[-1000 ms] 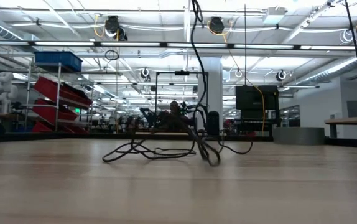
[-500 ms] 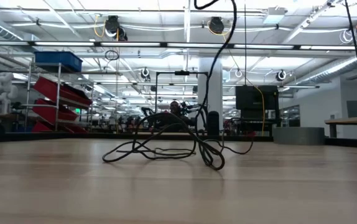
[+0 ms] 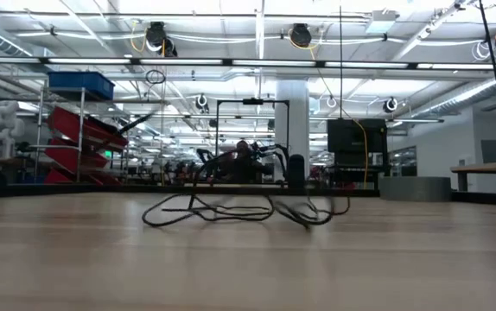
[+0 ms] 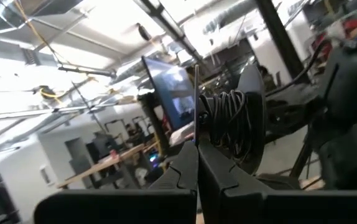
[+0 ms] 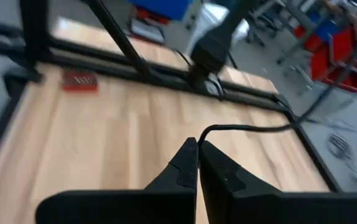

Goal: Coil cords
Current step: Uncoil the black wire from the spool

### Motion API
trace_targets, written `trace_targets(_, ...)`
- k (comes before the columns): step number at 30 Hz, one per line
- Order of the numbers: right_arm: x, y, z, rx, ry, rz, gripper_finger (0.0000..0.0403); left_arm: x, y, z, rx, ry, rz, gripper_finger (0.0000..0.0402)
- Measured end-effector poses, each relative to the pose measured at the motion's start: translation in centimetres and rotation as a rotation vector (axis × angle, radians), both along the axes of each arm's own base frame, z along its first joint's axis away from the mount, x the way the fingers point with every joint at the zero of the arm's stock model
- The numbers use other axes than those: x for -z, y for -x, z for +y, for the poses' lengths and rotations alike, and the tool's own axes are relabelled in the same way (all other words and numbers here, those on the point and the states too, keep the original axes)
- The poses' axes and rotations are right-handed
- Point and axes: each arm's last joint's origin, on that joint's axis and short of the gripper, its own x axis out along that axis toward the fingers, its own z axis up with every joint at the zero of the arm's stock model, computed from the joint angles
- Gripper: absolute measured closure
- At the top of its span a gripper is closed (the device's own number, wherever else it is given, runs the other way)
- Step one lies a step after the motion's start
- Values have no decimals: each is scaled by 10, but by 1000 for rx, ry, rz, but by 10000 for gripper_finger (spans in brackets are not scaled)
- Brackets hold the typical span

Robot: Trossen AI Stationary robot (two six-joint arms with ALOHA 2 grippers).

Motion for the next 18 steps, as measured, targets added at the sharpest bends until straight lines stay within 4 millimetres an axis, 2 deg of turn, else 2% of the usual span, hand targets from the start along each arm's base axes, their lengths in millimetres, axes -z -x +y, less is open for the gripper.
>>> trace_targets(8, -12, -7, 3, -64, -10, -93, 403, 8, -13, 7, -102, -10, 57, 401)
trace_targets(12, -32, -6, 4, -122, -69, -136, 403, 13, -20, 10, -143, -15, 77, 402)
trace_targets(18, -50, 1, 10, -146, -61, -149, 403, 18, -26, 11, -174, -25, 100, 402)
